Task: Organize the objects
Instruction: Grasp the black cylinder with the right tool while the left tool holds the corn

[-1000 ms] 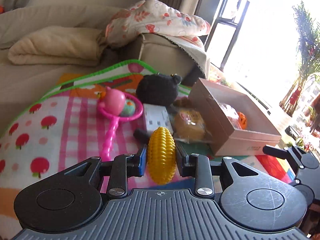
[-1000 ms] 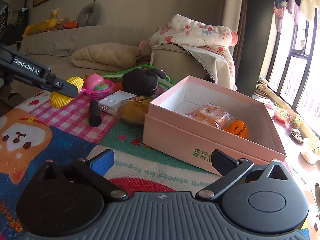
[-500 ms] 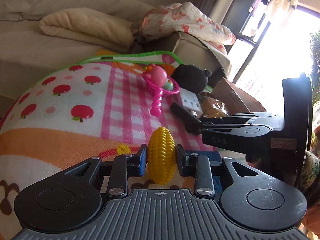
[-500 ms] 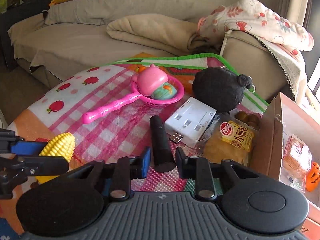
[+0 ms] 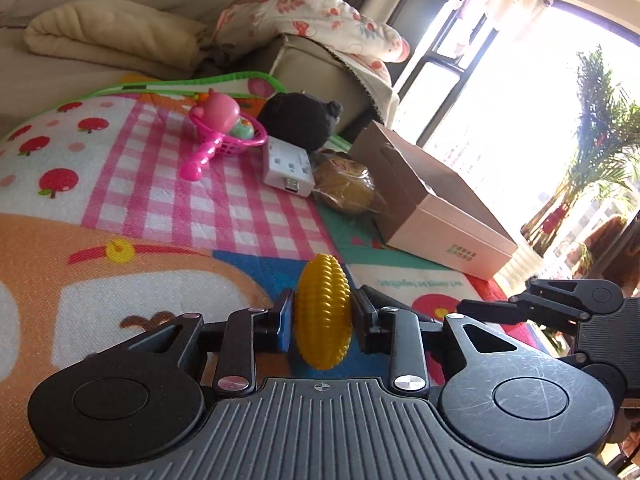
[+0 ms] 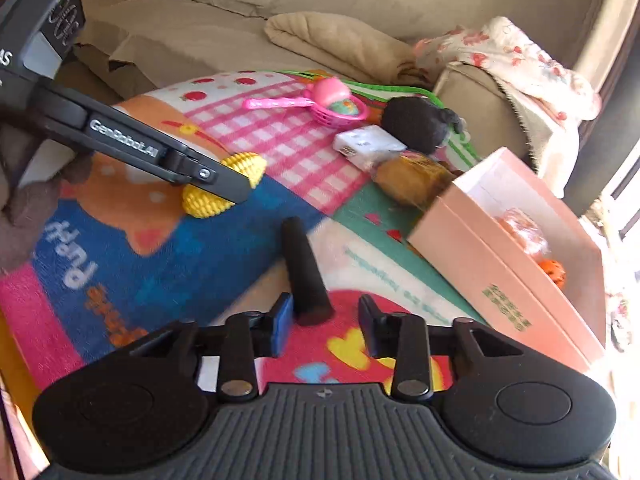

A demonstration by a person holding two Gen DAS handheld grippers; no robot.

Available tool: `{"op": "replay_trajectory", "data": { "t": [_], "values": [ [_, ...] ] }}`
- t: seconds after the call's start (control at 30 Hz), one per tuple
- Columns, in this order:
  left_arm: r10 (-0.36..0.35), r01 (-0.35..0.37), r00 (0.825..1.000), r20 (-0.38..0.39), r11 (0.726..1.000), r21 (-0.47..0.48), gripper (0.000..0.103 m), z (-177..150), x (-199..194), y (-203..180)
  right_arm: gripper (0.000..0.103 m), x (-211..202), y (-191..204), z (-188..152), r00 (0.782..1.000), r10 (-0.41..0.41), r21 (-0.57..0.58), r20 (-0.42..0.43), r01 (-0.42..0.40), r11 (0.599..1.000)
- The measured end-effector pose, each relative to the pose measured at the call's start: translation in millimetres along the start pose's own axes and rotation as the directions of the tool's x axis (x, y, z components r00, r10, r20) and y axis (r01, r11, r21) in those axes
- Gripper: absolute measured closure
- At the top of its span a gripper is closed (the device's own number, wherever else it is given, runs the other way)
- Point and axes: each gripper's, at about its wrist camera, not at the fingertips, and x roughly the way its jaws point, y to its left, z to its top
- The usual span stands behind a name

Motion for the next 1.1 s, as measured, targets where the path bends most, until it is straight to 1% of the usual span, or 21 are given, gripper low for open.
{"op": "replay_trajectory", "data": {
  "t": [0.07,0.1,0.13,0.17,0.2,0.23,0.27,0.3,0.33,0.4,0.5,0.6,0.67,0.7,0.73,0.77,0.8,0.9,0.93,1.0,1.1],
  "values": [
    [-0.008,0.008,1.0,-0.012,1.0,0.012,0.069,-2.7,2.4,-8.2,0.051,-1.2,-11.6,-11.5,0.992,-0.129,0.017,-0.009,0.129,0.992],
    [-0.006,0.007,1.0,-0.016,1.0,0.017,0.069,-3.1,3.0,-10.8,0.05,-0.6,-15.6,-14.1,0.984,-0.179,0.028,-0.014,0.18,0.983],
    [0.0,0.0,1.0,-0.017,1.0,0.02,0.069,-3.4,2.8,-12.3,0.049,0.1,-21.8,-17.5,0.969,-0.246,0.051,-0.021,0.247,0.968],
    [0.014,-0.013,1.0,-0.015,1.0,0.021,0.069,-2.6,2.6,-13.0,0.047,-0.4,-27.4,-18.8,0.963,-0.269,0.083,-0.024,0.27,0.959],
    [0.03,-0.03,0.999,-0.012,0.999,0.021,0.069,-1.7,1.6,-12.9,0.04,-2.4,-32.6,-19.0,0.966,-0.256,0.128,-0.024,0.257,0.958],
    [0.049,-0.049,0.999,-0.005,0.999,0.018,0.069,-0.1,0.4,-11.9,0.036,-5.2,-37.9,-18.4,0.976,-0.218,0.192,-0.017,0.217,0.957],
    [0.069,-0.069,0.998,0.004,0.998,0.013,0.069,1.3,-1.6,-10.3,0.026,-8.2,-39.7,-17.2,0.984,-0.177,0.252,-0.001,0.172,0.952],
    [0.085,-0.085,0.996,0.013,0.996,0.006,0.069,3.0,-3.7,-8.3,0.02,-9.8,-39.4,-15.8,0.989,-0.147,0.297,0.018,0.135,0.945],
    [0.095,-0.095,0.995,0.02,0.995,-0.002,0.069,5.0,-6.2,-5.4,0.02,-10.0,-34.7,-13.0,0.993,-0.11,0.343,0.048,0.087,0.935],
    [0.111,-0.11,0.994,0.024,0.994,-0.015,0.069,8.1,-9.4,-0.5,0.02,-4.3,-21.3,-5.6,0.994,-0.077,0.36,0.073,0.046,0.932],
    [0.124,-0.124,0.992,0.021,0.992,-0.018,0.069,9.1,-13.0,2.9,0.02,12.4,-1.1,6.5,0.992,-0.1,0.315,0.073,0.072,0.946],
    [0.114,-0.114,0.993,0.019,0.993,-0.021,0.069,7.8,-16.1,4.4,0.022,26.2,1.8,10.0,0.988,-0.149,0.269,0.05,0.131,0.954],
    [0.107,-0.107,0.994,0.018,0.994,-0.024,0.069,7.3,-15.7,5.0,0.022,33.4,-3.2,8.0,0.967,-0.249,0.231,0.044,0.233,0.945],
    [0.102,-0.102,0.995,0.017,0.994,-0.027,0.069,7.2,-14.2,4.7,0.022,36.7,-5.3,7.1,0.951,-0.308,0.213,0.042,0.292,0.932],
    [0.098,-0.097,0.995,0.017,0.995,-0.029,0.069,6.9,-12.5,4.4,0.022,41.0,-9.9,5.4,0.922,-0.385,0.194,0.032,0.373,0.908],
    [0.093,-0.092,0.996,0.015,0.995,-0.029,0.069,6.4,-11.1,4.0,0.022,42.8,-14.0,5.1,0.909,-0.416,0.197,0.019,0.404,0.893],
    [0.089,-0.089,0.996,0.012,0.996,-0.029,0.069,5.8,-9.9,3.2,0.022,42.5,-22.1,5.2,0.908,-0.419,0.233,-0.001,0.408,0.883],
    [0.08,-0.08,0.997,0.005,0.996,-0.03,0.069,4.6,-6.6,2.7,0.021,36.1,-37.4,7.1,0.959,-0.282,0.381,-0.013,0.265,0.886],
    [0.08,-0.08,0.997,0.004,0.996,-0.03,0.069,4.5,-6.2,3.1,0.021,36.3,-38.0,8.9,0.97,-0.242,0.412,-0.009,0.225,0.883],
    [0.085,-0.085,0.996,0.007,0.996,-0.031,0.069,4.9,-6.7,4.9,0.021,42.1,-34.0,15.5,0.982,-0.189,0.444,-0.001,0.17,0.88],
    [0.103,-0.103,0.994,0.02,0.994,-0.037,0.069,5.3,-12.0,9.8,0.02,56.7,-22.8,30.0,0.984,-0.177,0.434,-0.003,0.161,0.887]
  ]
}}
